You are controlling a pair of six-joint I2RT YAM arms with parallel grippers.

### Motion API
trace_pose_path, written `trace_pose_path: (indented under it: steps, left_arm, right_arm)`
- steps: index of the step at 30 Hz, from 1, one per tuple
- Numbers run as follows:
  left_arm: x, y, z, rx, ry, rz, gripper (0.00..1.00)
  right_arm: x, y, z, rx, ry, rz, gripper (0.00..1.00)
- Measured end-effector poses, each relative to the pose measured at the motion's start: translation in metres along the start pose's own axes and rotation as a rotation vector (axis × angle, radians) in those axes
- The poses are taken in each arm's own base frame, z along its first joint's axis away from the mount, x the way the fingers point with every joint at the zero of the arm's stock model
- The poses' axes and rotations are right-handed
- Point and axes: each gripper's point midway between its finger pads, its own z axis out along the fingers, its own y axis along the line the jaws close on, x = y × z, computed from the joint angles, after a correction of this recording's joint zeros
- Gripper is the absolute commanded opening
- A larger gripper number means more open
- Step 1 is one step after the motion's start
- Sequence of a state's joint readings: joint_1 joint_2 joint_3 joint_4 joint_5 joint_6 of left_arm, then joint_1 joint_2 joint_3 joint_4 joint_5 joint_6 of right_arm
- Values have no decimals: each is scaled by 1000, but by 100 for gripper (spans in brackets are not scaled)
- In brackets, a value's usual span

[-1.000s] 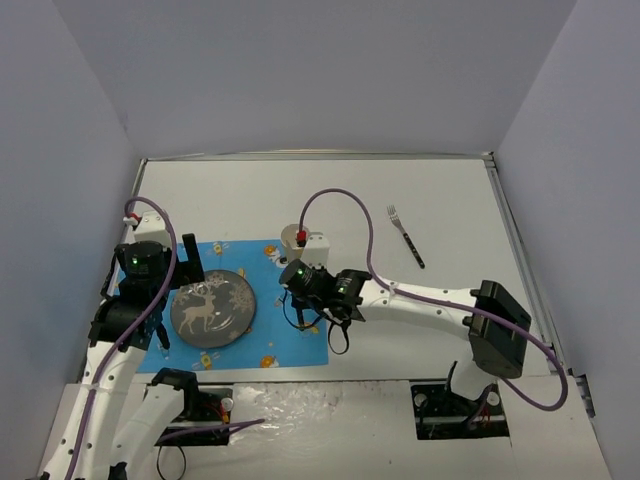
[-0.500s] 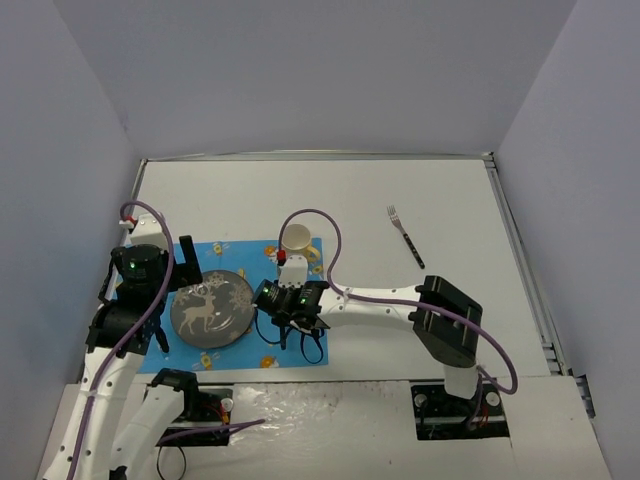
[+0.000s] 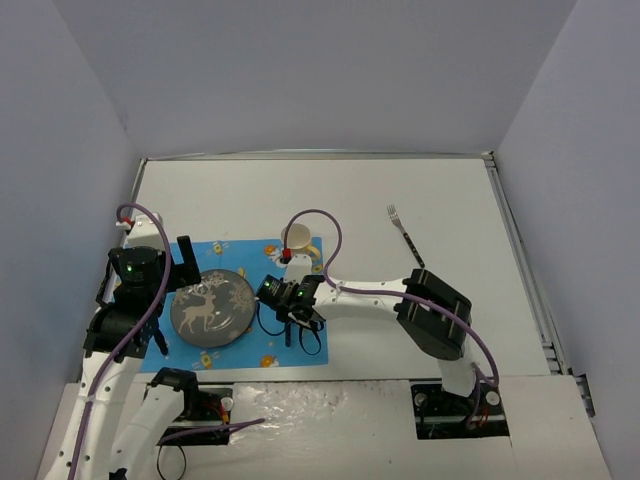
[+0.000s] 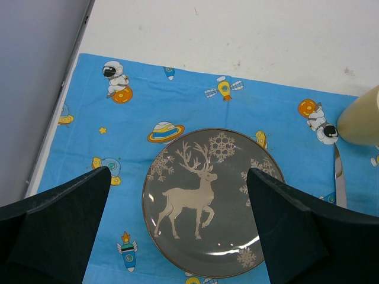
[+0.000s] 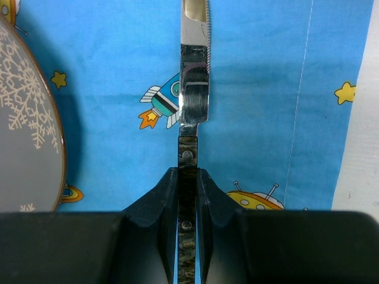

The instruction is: Set the dinner table for one person

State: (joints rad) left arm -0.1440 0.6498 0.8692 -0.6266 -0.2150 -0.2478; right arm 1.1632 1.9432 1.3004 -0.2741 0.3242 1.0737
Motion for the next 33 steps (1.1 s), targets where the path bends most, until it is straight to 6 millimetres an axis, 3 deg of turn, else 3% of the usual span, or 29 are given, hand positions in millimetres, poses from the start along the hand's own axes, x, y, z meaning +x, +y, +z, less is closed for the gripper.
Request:
trace_pose_path:
  steps: [7, 15, 24, 26, 29, 33]
  left_arm:
    - [0, 0, 0, 0, 1, 0, 97]
    - [0, 0, 0, 0, 1, 0, 97]
    - [0, 0, 0, -1, 1, 0, 97]
    - [0, 0, 0, 0, 1, 0, 97]
    - [1, 0, 0, -1, 2, 1, 97]
    - [1, 0, 0, -1, 3, 1, 97]
  right_arm:
    - [3, 2, 9, 2, 31, 8, 17]
    - [6, 3, 12, -7, 62, 12, 19]
    - [4, 4, 10, -21, 63, -19, 40]
    - [1, 3, 5, -23, 57, -42, 52]
    - [-12, 2, -14, -44, 27, -83, 60]
    - [-56, -10, -63, -105, -68, -89, 70]
